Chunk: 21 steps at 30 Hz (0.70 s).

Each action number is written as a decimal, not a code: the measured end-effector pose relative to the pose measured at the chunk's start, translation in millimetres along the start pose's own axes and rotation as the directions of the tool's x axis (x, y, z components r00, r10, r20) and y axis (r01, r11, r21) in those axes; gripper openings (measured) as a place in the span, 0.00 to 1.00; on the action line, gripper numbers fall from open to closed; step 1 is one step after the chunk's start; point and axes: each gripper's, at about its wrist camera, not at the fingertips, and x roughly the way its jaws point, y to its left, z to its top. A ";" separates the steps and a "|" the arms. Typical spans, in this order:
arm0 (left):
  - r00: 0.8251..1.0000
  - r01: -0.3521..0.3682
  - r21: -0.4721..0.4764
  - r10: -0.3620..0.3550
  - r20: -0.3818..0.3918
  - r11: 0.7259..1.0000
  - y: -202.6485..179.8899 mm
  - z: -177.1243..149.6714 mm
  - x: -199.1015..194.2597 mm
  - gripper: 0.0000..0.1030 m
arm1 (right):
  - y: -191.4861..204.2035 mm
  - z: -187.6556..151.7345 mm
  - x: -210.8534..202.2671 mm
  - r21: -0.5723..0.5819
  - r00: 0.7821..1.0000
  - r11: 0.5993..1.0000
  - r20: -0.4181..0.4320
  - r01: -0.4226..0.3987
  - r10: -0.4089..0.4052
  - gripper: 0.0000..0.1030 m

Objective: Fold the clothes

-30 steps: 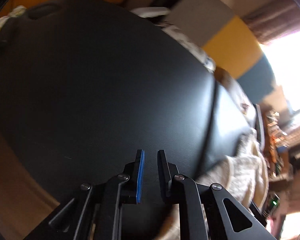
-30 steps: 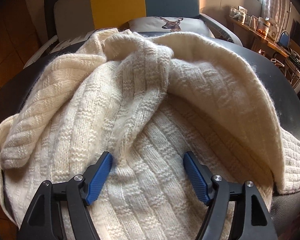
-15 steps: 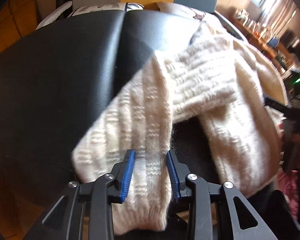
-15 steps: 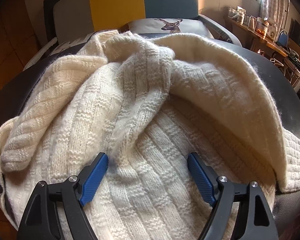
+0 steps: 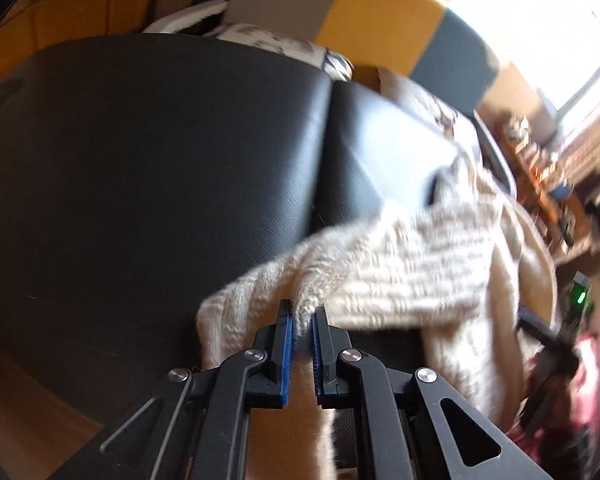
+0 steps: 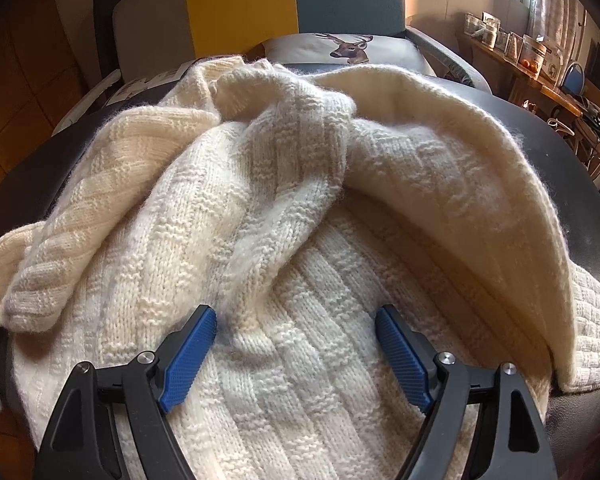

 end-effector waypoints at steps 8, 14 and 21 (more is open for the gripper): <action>0.992 -0.039 -0.219 0.064 0.111 0.975 98.2 18.2 -41.9 0.08 | -16.7 18.7 -17.1 0.059 0.989 0.987 0.015 -0.147 0.147 0.72; 0.986 -0.119 -0.226 0.141 0.085 0.967 118.6 30.9 -39.0 0.08 | -11.1 66.8 -9.1 -0.020 0.984 0.984 0.030 -0.177 0.177 0.68; 0.981 -0.163 -0.231 0.183 0.068 0.959 123.5 37.7 -18.7 0.08 | 25.3 85.5 34.7 -0.140 0.990 0.982 -0.085 -0.124 0.113 0.67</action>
